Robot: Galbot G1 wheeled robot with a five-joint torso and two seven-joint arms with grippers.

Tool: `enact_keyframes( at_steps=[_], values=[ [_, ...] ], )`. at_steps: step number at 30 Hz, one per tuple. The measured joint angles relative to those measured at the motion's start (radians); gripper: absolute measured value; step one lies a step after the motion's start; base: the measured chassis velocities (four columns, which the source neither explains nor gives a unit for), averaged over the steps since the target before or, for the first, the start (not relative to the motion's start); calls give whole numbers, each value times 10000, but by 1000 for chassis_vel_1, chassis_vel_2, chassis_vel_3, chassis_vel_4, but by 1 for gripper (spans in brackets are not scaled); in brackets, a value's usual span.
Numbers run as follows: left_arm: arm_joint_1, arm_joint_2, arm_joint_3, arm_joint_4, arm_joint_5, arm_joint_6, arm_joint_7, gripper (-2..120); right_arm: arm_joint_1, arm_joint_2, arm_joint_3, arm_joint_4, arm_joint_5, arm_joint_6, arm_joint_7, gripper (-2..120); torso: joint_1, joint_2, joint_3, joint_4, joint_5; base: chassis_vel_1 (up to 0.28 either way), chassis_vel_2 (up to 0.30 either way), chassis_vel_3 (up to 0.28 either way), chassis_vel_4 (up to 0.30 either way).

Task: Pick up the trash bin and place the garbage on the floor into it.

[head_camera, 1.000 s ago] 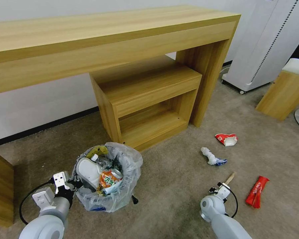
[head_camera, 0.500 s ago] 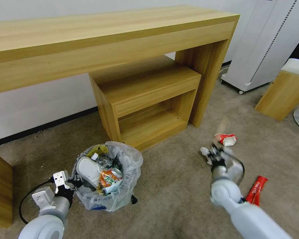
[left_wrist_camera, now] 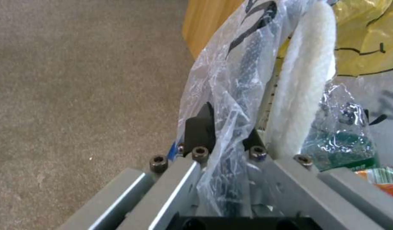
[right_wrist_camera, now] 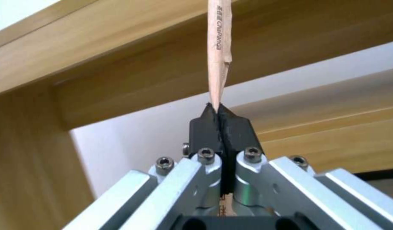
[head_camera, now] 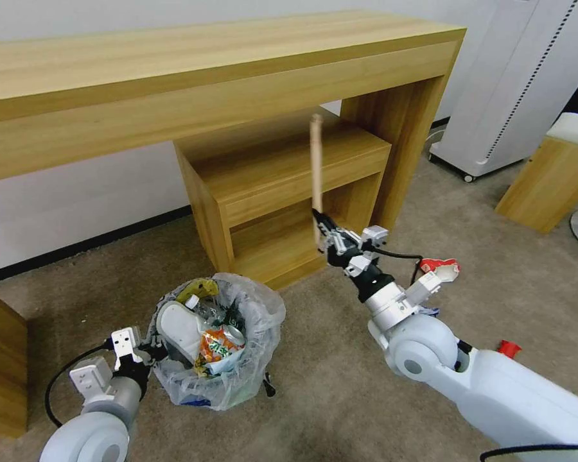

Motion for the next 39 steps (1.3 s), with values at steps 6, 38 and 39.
enact_keyframes(
  at_steps=[6, 38, 39],
  values=[
    [23, -106, 3, -56, 41, 20, -10, 1, 1137, 373, -1865, -688, -126, 377, -483, 0, 0, 0, 0, 5, -1, 0, 0, 0, 0],
    [-115, -36, -239, -88, -270, 22, -67, 1, 2446, 2300, -5418, -3271, -885, 566, -86, 3, 0, 0, -1, 3, -1, 0, 0, 0, 0],
    [-118, -47, -233, -92, -268, 21, -65, 1, 2446, 2327, -5427, -3321, -888, 514, -40, 9, 0, -1, -1, 3, -1, 0, 0, 0, 0]
  ],
)
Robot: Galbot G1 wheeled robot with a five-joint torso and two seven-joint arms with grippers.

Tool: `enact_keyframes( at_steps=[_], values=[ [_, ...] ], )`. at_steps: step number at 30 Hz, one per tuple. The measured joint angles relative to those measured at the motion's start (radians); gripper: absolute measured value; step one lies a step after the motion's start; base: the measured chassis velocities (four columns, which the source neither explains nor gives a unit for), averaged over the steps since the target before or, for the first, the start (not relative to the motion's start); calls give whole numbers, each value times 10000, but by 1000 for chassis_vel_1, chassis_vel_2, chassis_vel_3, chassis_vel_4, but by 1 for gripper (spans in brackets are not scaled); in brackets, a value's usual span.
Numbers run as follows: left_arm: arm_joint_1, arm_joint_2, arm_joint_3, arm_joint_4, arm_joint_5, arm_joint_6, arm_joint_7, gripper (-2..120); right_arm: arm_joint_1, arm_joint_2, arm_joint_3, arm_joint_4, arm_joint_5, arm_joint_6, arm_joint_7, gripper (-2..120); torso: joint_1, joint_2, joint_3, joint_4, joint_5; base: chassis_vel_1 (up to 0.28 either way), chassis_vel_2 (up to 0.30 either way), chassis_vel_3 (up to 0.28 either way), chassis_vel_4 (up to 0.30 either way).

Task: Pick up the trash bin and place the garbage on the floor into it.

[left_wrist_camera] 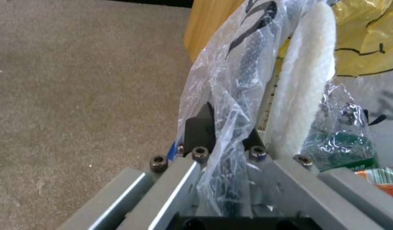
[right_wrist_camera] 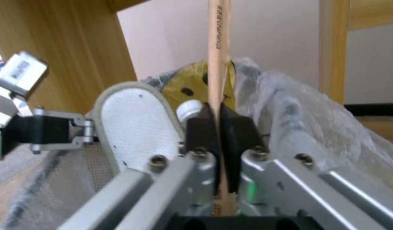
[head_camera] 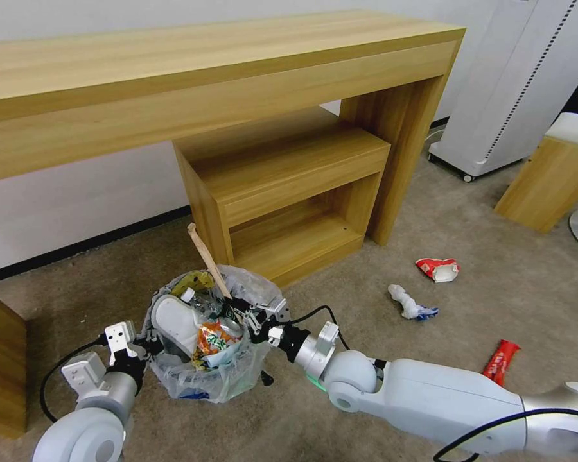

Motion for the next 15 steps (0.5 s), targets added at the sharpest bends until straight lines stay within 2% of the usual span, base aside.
enact_keyframes(
  at_steps=[2, 3, 5, 6, 9, 10, 13, 15],
  values=[
    [2, -20, 20, -1, 16, -2, 3, 1, -13, 78, -42, -136, -51, -22, 58, 18, 0, 0, 0, 0, 0, 0, 0, 0, 0],
    [2, -20, 20, -1, 16, -2, 3, 1, -13, 78, -42, -136, -51, -22, 58, 18, 0, 0, 0, 0, 0, 0, 0, 0, 0],
    [2, -35, 22, -1, 31, -9, 2, 1, -30, 190, -96, -307, -122, -22, 89, 30, 0, 0, 0, 0, 0, 0, 0, 0, 0],
    [2, -35, 22, -1, 31, -9, 2, 1, -30, 190, -96, -307, -122, -22, 89, 30, 0, 0, 0, 0, 0, 0, 0, 0, 0],
    [27, -41, 19, -1, 33, -23, 14, 1, -1, 357, -162, -464, -173, -5, 163, 43, 0, 0, 0, 0, 1, 0, 0, 0, 0],
    [27, -41, 19, -1, 33, -23, 14, 1, -1, 357, -162, -464, -173, -5, 163, 43, 0, 0, 0, 0, 1, 0, 0, 0, 0],
    [21, -20, -14, -6, 17, -34, 20, 1, 101, 469, -228, -501, -178, 5, 203, 58, 0, 0, 0, 1, 1, 0, 0, 0, 0],
    [12, -12, -20, -8, -1, -37, 20, 1, 151, 501, -246, -512, -178, 7, 217, 59, 0, 0, 0, 0, 0, 0, 0, 0, 0]
  ],
)
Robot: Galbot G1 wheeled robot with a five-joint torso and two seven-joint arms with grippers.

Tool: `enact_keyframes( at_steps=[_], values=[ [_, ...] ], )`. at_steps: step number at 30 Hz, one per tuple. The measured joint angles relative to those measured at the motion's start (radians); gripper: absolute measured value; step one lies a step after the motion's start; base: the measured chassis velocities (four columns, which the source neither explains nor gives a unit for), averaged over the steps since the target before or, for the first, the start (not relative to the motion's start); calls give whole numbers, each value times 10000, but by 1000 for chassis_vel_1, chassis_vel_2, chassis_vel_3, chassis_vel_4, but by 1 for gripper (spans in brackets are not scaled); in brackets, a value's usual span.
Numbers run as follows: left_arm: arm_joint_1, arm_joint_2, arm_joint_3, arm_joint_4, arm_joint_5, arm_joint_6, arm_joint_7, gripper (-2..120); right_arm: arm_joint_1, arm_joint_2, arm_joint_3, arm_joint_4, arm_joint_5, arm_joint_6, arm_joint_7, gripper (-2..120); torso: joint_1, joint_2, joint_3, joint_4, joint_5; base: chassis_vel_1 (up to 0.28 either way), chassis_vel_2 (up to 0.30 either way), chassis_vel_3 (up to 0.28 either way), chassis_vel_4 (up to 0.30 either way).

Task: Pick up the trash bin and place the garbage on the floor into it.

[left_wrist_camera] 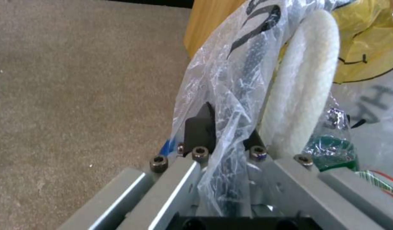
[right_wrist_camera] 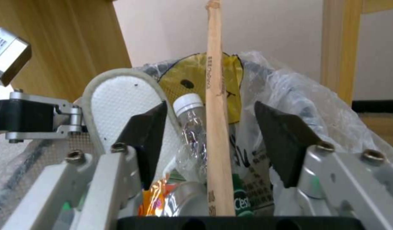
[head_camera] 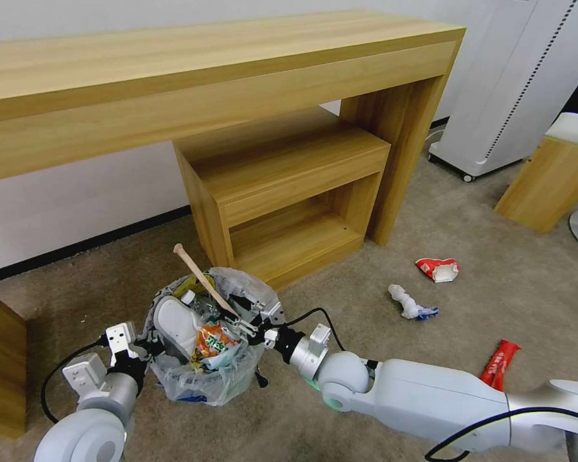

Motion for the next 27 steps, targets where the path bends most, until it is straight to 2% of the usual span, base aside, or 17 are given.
enact_keyframes(
  at_steps=[5, 11, 14, 27],
  values=[
    [-52, 8, 33, 0, -28, -6, -1, 1, 179, 139, -49, -5, 46, 10, 54, 57, 0, 0, 0, 0, 0, 0, 0, 0, 0],
    [-83, 22, 68, 36, -49, -8, 24, 1, 460, 245, -297, 244, 158, 35, 53, 40, 0, 0, 0, 0, 0, 0, 0, 0, 0],
    [-85, 34, 66, 72, -49, -9, 24, 1, 528, 226, -356, 402, 202, 36, 53, 37, 0, 0, 0, 1, 0, 0, 0, 0, 0],
    [-78, -63, 127, 144, 50, -18, 27, 1, 390, -61, -223, 883, 339, -128, 385, 37, 0, 0, 0, -1, 0, 0, 0, 0, 0]
  ],
)
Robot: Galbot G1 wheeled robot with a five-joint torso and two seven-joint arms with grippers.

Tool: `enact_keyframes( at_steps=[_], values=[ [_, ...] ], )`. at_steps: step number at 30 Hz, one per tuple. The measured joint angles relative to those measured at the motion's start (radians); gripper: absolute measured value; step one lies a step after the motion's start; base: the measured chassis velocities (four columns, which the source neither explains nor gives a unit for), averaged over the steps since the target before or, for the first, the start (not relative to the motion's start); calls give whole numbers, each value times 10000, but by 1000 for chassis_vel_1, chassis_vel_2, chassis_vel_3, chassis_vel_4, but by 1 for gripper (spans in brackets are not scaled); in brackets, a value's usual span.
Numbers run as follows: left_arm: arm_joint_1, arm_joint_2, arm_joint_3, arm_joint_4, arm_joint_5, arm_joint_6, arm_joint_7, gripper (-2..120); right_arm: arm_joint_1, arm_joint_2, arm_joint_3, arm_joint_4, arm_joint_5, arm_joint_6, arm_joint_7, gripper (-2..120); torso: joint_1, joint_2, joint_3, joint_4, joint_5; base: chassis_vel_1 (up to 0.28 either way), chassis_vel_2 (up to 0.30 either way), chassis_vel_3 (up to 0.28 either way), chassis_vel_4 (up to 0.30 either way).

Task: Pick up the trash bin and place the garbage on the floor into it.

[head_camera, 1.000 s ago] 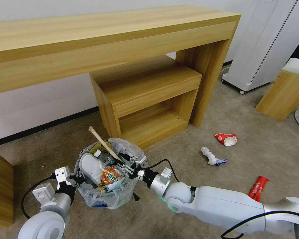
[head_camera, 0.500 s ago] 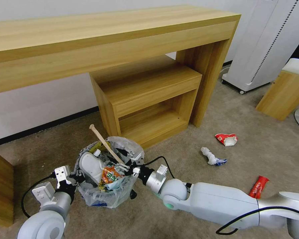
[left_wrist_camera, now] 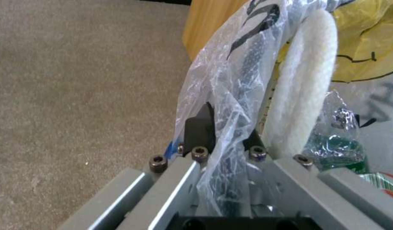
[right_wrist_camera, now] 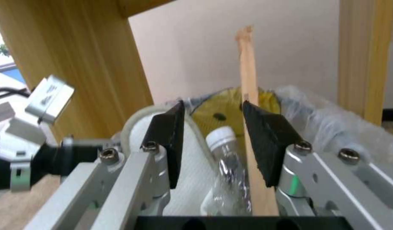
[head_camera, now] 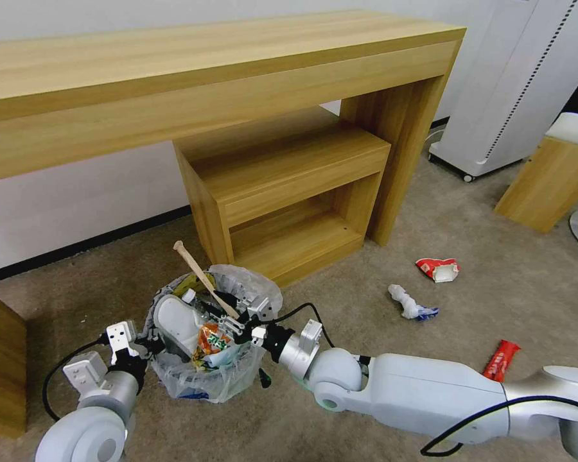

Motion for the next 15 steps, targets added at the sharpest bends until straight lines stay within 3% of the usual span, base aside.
enact_keyframes(
  at_steps=[6, 10, 15],
  values=[
    [12, 9, 2, 85, 53, -1, 5, 1, -237, 32, 811, 358, 44, -121, 285, 44, 0, 0, 0, 2, -1, 0, 0, 0, 0],
    [32, 61, -29, 150, 58, -1, 11, 1, -848, -145, 2502, 989, 388, -640, 1004, 63, 0, 0, 0, 2, 1, 0, 0, 0, 0],
    [38, 95, -34, 180, 75, -2, 14, 1, -1548, -512, 4001, 1205, 582, -1046, 1504, 76, 0, 0, 0, 0, 1, 0, 0, 0, 0]
  ],
)
